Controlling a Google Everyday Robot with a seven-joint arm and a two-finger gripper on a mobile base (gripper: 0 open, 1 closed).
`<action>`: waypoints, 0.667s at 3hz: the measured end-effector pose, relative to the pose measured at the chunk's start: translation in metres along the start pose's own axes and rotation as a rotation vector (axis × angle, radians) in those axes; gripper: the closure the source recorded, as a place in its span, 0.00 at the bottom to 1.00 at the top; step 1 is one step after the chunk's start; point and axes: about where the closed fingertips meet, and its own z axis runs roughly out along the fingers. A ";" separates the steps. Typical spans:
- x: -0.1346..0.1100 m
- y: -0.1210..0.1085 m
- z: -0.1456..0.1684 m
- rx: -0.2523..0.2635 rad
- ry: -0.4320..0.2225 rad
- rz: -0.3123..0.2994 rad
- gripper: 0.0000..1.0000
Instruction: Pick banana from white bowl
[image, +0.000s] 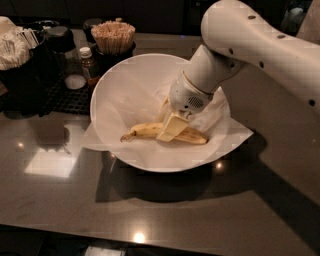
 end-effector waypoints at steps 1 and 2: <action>-0.007 0.002 -0.018 0.077 0.022 -0.011 0.12; -0.013 0.002 -0.033 0.139 0.042 -0.018 0.00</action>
Offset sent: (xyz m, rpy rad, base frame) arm 0.0017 -0.0102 0.0540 -0.0538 -0.2015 -0.0885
